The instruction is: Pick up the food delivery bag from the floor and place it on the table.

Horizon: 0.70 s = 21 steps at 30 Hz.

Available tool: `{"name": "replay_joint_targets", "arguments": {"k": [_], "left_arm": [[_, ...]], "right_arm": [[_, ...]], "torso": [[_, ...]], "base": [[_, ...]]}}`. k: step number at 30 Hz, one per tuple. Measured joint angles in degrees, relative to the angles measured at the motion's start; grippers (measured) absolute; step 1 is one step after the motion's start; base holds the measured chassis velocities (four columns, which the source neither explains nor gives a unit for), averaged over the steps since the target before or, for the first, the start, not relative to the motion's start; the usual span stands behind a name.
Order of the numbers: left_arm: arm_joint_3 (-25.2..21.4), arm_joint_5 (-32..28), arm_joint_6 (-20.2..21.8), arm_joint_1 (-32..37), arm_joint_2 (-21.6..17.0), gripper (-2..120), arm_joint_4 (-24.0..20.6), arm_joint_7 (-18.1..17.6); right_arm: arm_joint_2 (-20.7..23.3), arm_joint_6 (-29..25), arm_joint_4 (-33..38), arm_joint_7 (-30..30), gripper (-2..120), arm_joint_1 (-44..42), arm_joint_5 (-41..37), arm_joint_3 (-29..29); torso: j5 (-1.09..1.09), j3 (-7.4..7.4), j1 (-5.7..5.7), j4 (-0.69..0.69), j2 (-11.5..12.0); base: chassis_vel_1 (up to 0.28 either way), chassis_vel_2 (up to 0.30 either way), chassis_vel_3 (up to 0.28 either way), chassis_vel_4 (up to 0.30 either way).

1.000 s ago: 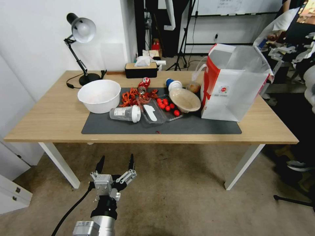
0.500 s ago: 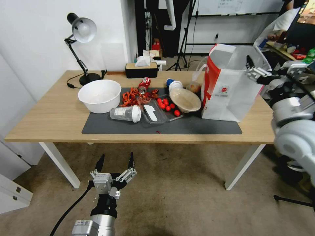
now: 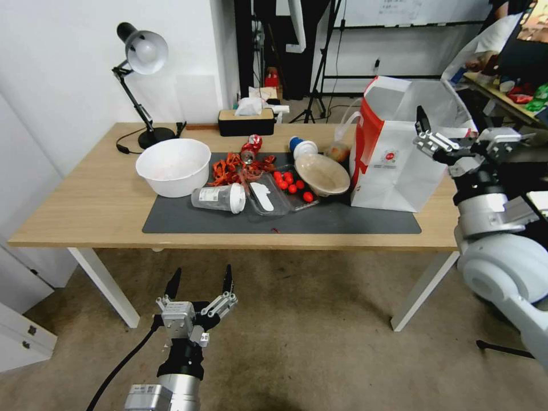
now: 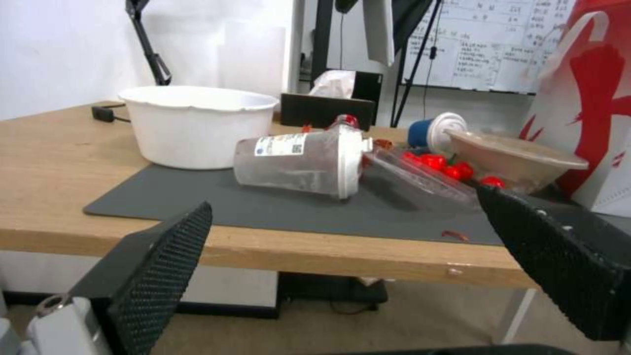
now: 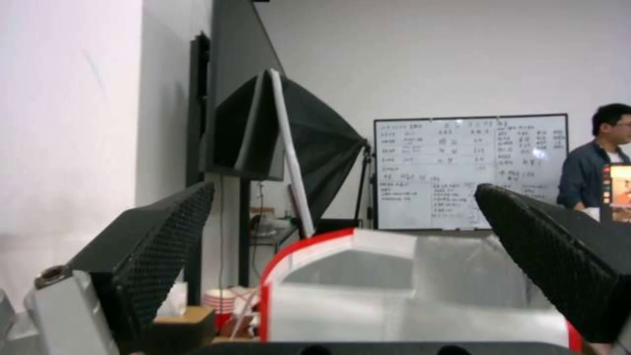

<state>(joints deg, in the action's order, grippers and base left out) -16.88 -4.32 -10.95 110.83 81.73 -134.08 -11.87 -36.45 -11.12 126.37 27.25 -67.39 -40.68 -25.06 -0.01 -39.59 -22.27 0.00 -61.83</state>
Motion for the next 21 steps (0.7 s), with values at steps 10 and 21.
{"name": "replay_joint_targets", "arguments": {"k": [10,21], "left_arm": [[0.3,0.5,0.0,0.0,0.1,100,0.0,-0.1],[1.0,1.4,-0.1,0.0,-0.2,100,0.2,-0.4]], "right_arm": [[-11.7,-0.4,5.0,-2.6,100,-16.6,12.9,-1.6],[-24.7,-0.4,6.2,-4.6,100,-29.7,23.2,0.4]], "torso": [[0.02,0.00,0.00,0.00,0.0],[-0.01,0.00,0.00,0.00,0.0]], "base": [[0.000,0.000,0.000,0.000],[0.000,0.000,0.000,0.000]]}}
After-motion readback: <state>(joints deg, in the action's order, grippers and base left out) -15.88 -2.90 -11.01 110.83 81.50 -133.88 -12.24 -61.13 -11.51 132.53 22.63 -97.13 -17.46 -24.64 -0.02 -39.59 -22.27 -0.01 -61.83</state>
